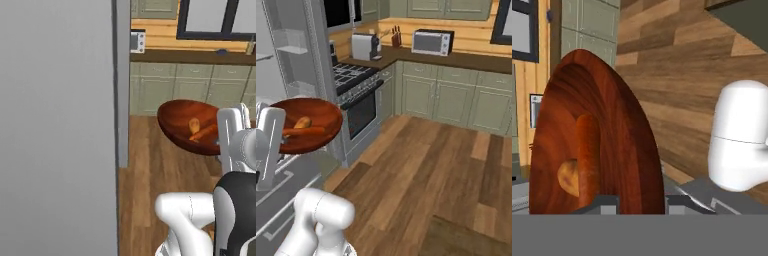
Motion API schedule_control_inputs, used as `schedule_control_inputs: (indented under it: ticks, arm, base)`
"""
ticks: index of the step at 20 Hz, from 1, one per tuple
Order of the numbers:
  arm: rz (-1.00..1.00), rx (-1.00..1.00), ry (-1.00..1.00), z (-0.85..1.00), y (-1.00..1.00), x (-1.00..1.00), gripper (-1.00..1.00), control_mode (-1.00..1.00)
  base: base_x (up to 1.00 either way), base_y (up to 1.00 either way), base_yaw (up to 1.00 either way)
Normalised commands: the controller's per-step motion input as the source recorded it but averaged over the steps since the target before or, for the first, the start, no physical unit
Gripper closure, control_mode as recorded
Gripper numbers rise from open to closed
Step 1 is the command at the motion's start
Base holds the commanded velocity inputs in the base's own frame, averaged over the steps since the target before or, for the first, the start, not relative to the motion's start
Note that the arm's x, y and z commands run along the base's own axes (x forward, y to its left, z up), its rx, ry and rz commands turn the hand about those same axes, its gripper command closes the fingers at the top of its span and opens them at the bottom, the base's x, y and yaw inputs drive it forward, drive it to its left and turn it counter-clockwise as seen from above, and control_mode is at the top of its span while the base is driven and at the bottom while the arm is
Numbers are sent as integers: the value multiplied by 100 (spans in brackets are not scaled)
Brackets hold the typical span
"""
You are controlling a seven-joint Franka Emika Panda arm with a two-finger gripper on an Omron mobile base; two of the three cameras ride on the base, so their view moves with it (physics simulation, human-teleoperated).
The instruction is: Pick the chicken drumstick and carrot from their plates and place them in the bowl. Then put the bowl in the fridge.
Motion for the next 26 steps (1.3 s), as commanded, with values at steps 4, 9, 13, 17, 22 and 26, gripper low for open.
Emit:
schedule_control_inputs:
  ticks: [4, 9, 13, 17, 22, 26]
  arm:
    - [0, 0, 0, 0, 0, 0, 100, 100]
    - [0, 0, 0, 0, 0, 0, 100, 100]
    - [0, 0, 0, 0, 0, 0, 100, 100]
    - [0, 0, 0, 0, 0, 0, 100, 100]
    - [0, 0, 0, 0, 0, 0, 100, 100]
    - [0, 0, 0, 0, 0, 0, 100, 100]
  base:
    - [100, -10, 62]
    - [100, -51, 51]
    - [100, -49, 31]
    - [75, -17, 61]
    - [23, -15, 79]
    - [0, 33, 73]
